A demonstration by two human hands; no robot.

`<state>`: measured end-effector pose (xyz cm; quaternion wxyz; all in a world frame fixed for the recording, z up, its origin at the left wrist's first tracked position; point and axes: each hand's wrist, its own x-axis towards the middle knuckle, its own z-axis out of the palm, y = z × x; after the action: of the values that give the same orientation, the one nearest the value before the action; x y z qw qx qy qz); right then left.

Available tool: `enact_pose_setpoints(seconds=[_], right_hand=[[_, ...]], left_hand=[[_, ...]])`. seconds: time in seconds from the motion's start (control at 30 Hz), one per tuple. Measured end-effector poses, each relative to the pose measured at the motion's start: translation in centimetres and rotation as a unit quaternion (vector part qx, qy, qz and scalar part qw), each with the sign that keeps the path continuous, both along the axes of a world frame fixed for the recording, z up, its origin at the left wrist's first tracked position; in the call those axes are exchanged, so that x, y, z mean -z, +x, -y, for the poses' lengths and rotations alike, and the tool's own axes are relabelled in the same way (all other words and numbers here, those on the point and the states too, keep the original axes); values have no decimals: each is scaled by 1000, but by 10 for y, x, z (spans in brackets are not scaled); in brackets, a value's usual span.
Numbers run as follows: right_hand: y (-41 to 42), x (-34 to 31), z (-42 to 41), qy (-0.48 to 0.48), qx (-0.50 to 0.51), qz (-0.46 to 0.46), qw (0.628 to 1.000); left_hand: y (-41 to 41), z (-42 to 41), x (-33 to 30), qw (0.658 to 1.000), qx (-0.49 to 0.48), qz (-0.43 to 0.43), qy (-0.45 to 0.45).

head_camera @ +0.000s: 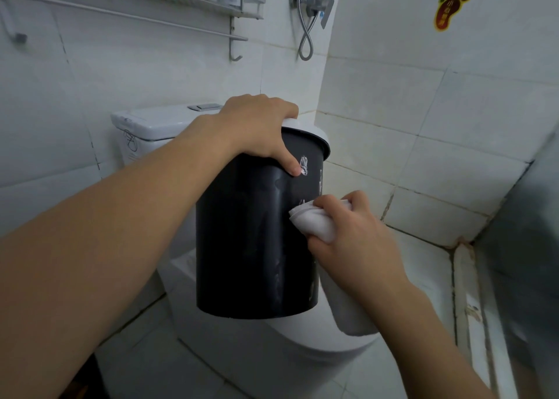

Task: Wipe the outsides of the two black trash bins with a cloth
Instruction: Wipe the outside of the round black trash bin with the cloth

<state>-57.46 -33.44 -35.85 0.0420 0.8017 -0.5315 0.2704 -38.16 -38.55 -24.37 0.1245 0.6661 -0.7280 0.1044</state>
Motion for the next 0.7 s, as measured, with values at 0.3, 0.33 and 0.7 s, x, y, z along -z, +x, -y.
enact_pose_setpoints(seconds=[0.3, 0.33, 0.7], right_hand=[[-4, 3, 15, 1, 25, 18, 1000], [-6, 3, 18, 3, 34, 23, 999], [8, -5, 6, -21, -1, 3, 1000]], left_hand=[[4, -3, -1, 1000, 2, 0, 5], [4, -4, -1, 1000, 3, -1, 6], [1, -3, -1, 1000, 9, 4, 4]])
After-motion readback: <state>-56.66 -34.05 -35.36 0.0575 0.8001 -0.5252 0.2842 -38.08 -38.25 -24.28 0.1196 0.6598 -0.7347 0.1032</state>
